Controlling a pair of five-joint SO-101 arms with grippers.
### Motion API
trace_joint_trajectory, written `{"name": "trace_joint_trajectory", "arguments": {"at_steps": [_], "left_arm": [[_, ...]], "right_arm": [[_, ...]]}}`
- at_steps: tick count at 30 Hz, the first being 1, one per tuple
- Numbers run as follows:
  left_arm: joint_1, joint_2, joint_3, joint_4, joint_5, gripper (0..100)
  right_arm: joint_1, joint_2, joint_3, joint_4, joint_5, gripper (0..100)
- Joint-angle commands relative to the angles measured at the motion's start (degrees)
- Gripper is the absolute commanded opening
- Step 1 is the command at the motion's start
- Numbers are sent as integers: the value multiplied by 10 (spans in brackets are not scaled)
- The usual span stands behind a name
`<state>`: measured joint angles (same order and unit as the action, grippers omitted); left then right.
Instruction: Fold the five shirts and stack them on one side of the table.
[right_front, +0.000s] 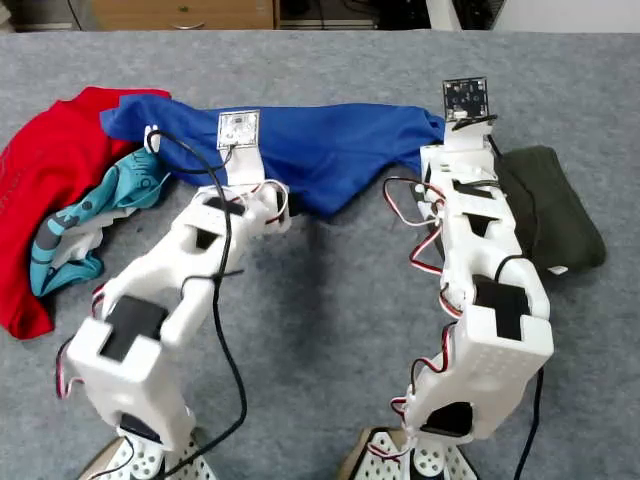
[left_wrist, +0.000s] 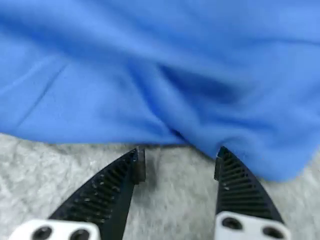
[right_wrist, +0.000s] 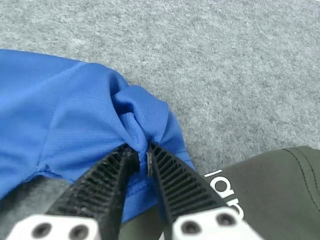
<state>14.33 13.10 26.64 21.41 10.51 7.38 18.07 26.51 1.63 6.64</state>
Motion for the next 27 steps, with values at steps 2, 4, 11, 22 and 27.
{"name": "trace_joint_trajectory", "arguments": {"at_steps": [2,4,11,22,27], "left_arm": [[-18,29,-105,45,56,228],[-18,43,-124,47,70,228],[-21,93,-191,47,67,49],[-64,89,-287,105,21,18],[-71,-7,-330,281,17,19]], "right_arm": [[-9,-2,-31,-11,4,5],[-9,-2,-31,-11,4,5],[-9,-2,-31,-11,4,5],[-8,-2,-31,-11,4,5],[-21,-5,-46,2,4,5]]}}
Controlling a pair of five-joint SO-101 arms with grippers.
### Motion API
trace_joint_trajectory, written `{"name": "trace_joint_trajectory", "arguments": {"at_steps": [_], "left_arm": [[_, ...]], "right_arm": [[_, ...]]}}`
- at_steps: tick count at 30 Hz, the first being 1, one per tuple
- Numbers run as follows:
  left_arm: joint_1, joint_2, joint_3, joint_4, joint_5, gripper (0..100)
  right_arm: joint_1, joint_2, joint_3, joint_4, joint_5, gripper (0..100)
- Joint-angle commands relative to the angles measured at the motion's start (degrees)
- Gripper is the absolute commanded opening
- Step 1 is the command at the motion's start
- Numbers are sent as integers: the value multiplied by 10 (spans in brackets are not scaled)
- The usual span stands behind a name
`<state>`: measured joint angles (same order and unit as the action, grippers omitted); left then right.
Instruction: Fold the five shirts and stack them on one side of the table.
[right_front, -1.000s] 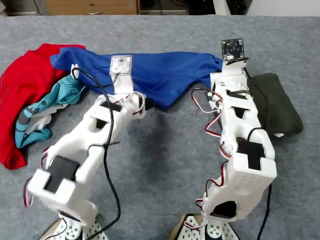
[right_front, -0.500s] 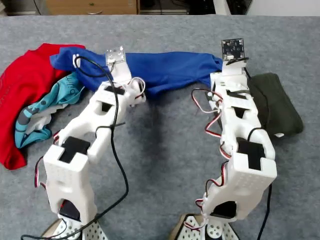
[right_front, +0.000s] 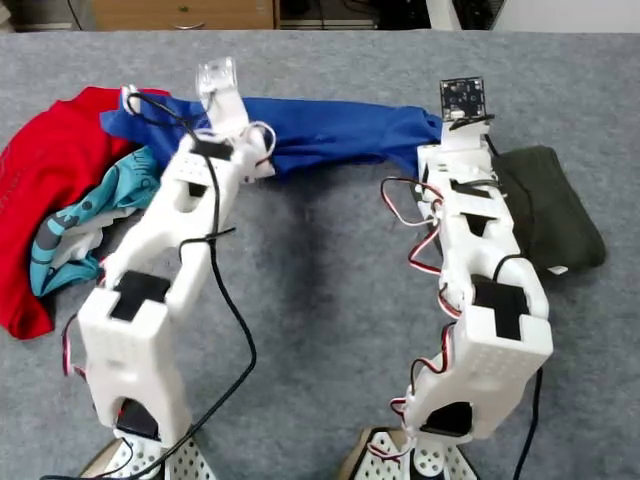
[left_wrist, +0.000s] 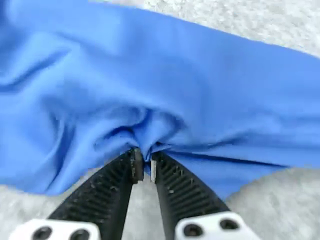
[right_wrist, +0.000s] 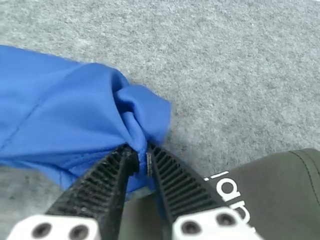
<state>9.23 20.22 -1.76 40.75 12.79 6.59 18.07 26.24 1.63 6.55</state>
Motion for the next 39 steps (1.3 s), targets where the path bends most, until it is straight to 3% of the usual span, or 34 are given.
{"name": "trace_joint_trajectory", "arguments": {"at_steps": [1,4,8,15,23,30,35,39], "left_arm": [[-20,-101,-49,113,-7,19],[-20,-167,-56,164,-30,19],[-14,-256,-51,229,-121,19],[-41,-342,-7,345,-215,19],[-53,-516,-19,466,-302,19],[-56,-610,-136,597,-336,19],[-73,-636,-189,601,-332,18],[-59,-646,-162,601,-319,18]], "right_arm": [[-17,-14,-51,20,4,5],[-17,-73,-72,124,2,5],[-20,-189,-97,262,4,5],[-59,-395,-144,428,8,5],[-68,-598,-145,515,69,5],[-68,-766,-198,540,120,5],[-70,-805,-298,593,136,5],[-109,-797,-322,628,185,5]]}}
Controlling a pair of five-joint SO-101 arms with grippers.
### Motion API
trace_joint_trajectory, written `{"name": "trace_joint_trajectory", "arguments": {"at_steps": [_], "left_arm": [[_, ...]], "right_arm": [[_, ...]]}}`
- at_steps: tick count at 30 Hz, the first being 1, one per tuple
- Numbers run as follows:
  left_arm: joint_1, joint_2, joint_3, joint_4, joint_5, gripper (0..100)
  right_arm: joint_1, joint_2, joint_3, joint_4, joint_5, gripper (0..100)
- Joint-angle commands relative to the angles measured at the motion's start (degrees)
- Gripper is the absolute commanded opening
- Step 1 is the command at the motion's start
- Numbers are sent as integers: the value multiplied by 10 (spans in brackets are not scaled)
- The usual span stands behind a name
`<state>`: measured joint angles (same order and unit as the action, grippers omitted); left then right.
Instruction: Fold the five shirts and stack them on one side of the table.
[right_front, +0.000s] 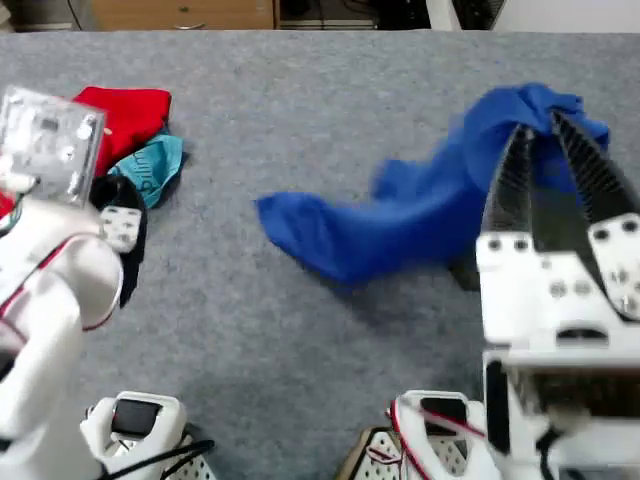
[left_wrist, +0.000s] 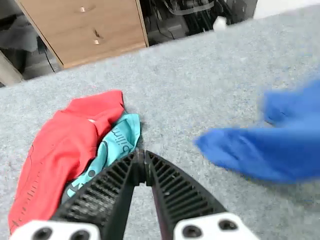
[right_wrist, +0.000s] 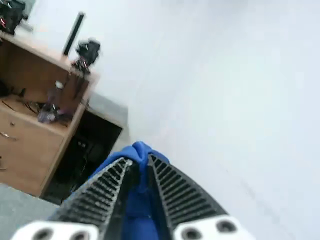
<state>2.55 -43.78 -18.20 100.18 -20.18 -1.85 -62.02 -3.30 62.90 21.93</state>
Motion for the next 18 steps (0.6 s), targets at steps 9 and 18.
{"name": "trace_joint_trajectory", "arguments": {"at_steps": [9,18], "left_arm": [[70,-7,44,6,18,18],[56,-7,66,6,20,19]], "right_arm": [[-86,35,-65,-13,44,5],[-216,241,-73,-54,42,5]]}}
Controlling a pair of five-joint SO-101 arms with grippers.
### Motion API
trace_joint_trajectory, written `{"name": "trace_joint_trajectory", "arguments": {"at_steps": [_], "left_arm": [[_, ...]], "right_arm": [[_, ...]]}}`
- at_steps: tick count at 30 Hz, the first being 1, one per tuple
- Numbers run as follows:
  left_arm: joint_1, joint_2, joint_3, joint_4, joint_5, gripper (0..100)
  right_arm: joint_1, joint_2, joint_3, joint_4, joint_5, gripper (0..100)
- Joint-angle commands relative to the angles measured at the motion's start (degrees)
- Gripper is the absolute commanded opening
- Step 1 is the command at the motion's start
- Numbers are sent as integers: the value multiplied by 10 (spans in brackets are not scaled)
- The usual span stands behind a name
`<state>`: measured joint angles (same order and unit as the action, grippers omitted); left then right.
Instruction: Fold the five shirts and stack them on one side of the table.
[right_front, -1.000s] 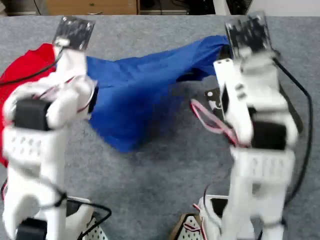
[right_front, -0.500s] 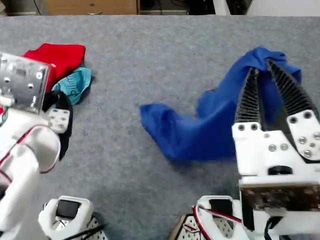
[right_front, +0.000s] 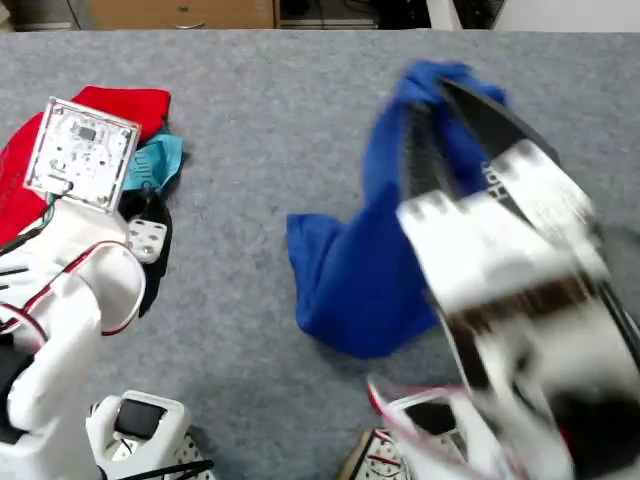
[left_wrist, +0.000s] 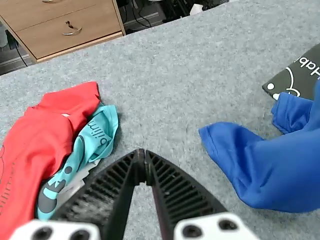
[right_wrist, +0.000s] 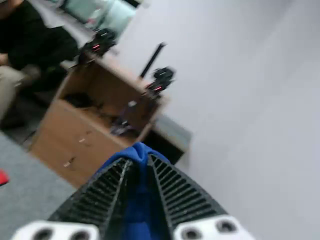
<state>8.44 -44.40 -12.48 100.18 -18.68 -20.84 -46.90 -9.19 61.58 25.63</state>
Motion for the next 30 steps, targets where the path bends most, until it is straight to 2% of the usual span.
{"name": "trace_joint_trajectory", "arguments": {"at_steps": [1,6,10,12,17,23,27,30], "left_arm": [[-2,-1,18,5,5,19],[-2,-9,103,-20,4,19],[-2,-79,229,-94,4,19],[4,-122,312,-137,4,19],[81,-182,475,-215,18,19],[153,-136,492,-287,47,42],[178,-34,450,-321,137,150],[207,53,409,-351,179,174]], "right_arm": [[-32,124,-14,-59,5,5],[-35,305,-19,-180,8,5],[-12,429,-22,-258,9,5],[7,481,-41,-271,9,5],[82,602,-110,-268,9,5],[165,689,-160,-223,64,5],[211,705,-168,-168,96,5],[240,706,-163,-132,117,5]]}}
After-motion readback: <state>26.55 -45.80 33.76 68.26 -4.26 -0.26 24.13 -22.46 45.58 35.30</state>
